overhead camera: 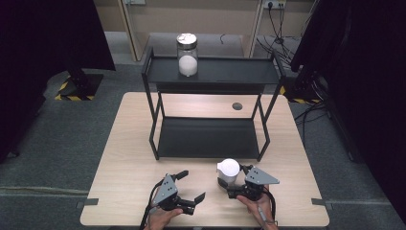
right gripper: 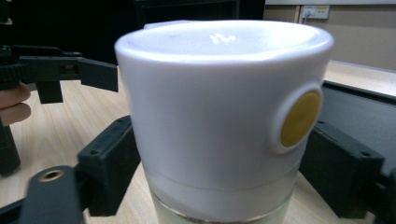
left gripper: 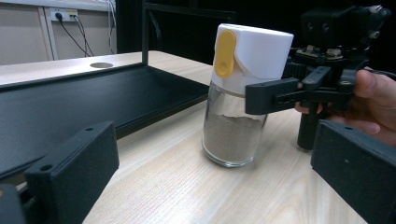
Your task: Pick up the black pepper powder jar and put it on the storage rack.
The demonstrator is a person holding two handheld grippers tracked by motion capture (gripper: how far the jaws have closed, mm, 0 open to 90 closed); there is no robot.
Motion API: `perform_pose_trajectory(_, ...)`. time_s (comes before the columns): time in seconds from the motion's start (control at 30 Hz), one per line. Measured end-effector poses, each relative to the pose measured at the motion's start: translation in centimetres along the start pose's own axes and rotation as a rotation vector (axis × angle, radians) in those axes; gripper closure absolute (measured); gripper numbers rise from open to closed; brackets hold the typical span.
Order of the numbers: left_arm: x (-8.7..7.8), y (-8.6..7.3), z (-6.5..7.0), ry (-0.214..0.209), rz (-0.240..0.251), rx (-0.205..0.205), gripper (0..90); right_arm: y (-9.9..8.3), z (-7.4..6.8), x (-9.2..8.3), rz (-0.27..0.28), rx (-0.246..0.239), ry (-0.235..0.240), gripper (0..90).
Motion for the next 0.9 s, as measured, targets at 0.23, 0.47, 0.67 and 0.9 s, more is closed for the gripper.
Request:
perform_pose_trajectory(0.23, 0.0, 0.0, 0.0, -0.001, -0.001, -0.001, 0.2, 0.0, 0.0, 0.1, -0.006, -0.005, 0.006, 29.6)
perform_pose_trajectory(0.47, 0.0, 0.0, 0.0, 0.000, -0.001, -0.001, 0.2, 0.4, -0.2, -0.1, -0.009, -0.015, -0.009, 30.1)
perform_pose_trajectory(0.67, 0.0, 0.0, 0.0, 0.000, -0.003, -0.001, 0.2, 1.3, -0.4, -0.5, 0.004, -0.022, -0.008, 30.2)
perform_pose_trajectory(0.9, 0.0, 0.0, -0.1, 0.003, -0.004, -0.004, 0.2, 2.7, -0.5, -0.8, 0.010, -0.019, 0.001, 30.3)
Point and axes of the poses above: each handheld gripper's, and its own axes: x roughly forward along the jaws, y roughly out of its top, z roughly to its right, the point moved 9 cm from there along x, roughly forward along the jaws, and after that the axes turned 8 degrees about z, right-handed, at the moved point
